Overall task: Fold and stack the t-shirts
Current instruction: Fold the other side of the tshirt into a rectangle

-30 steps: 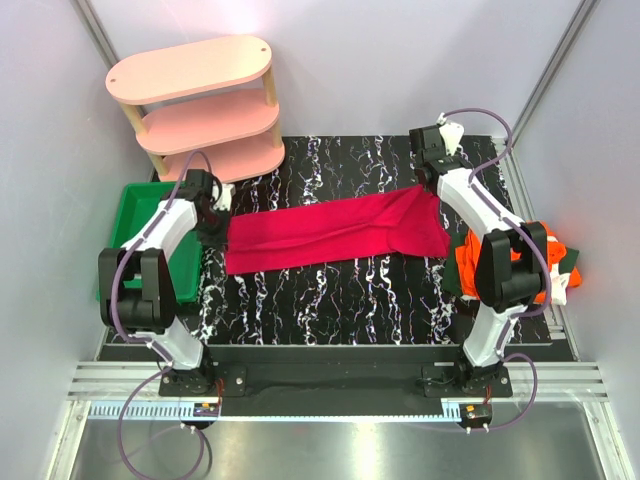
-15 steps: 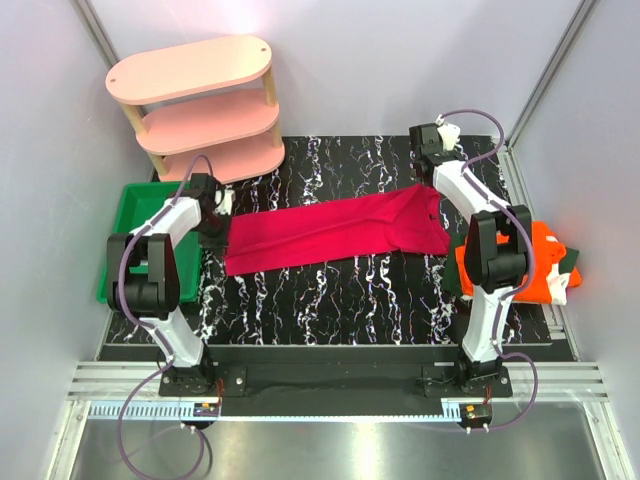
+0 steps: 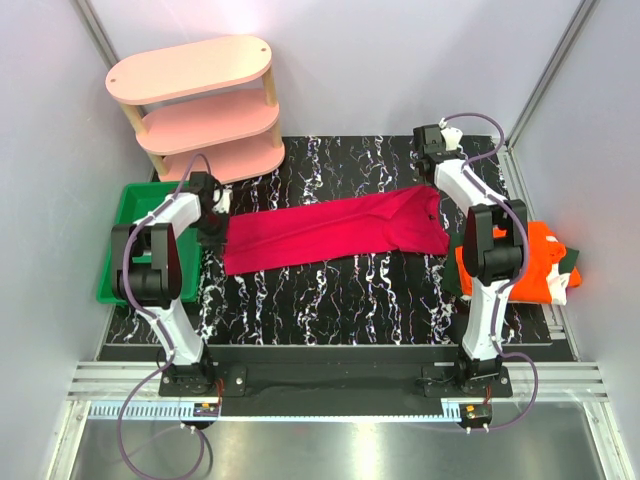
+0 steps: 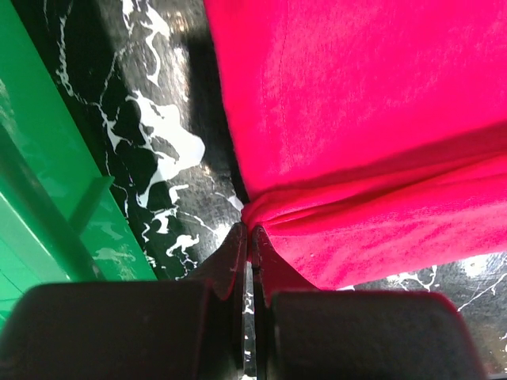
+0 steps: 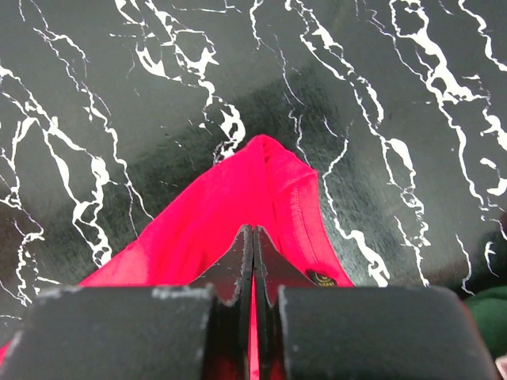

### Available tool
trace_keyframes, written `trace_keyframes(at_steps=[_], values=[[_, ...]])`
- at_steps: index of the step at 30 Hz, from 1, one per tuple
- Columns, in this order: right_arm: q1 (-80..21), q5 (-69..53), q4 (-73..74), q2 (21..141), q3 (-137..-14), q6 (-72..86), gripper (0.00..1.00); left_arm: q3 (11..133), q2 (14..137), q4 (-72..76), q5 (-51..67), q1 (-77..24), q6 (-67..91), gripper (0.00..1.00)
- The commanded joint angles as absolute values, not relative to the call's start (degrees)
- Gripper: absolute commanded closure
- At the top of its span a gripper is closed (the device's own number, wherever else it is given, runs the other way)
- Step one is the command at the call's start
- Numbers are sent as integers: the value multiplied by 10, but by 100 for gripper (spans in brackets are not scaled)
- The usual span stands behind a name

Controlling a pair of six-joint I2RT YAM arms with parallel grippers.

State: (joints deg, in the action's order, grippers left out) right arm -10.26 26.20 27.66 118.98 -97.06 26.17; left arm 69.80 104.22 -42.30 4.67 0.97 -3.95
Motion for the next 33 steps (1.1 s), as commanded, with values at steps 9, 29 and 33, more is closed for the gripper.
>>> trace_keyframes(at_steps=[9,29,33], values=[[-98,234,243,1182,-1020,263,52,739,1003,-410,74,15,-21,47],[-235,194,237,1021,-752,307,100,751,1034,-422,142,-91,-20,64],[-235,194,233,1026,-730,313,100,754,1048,-423,132,-91,-23,64]])
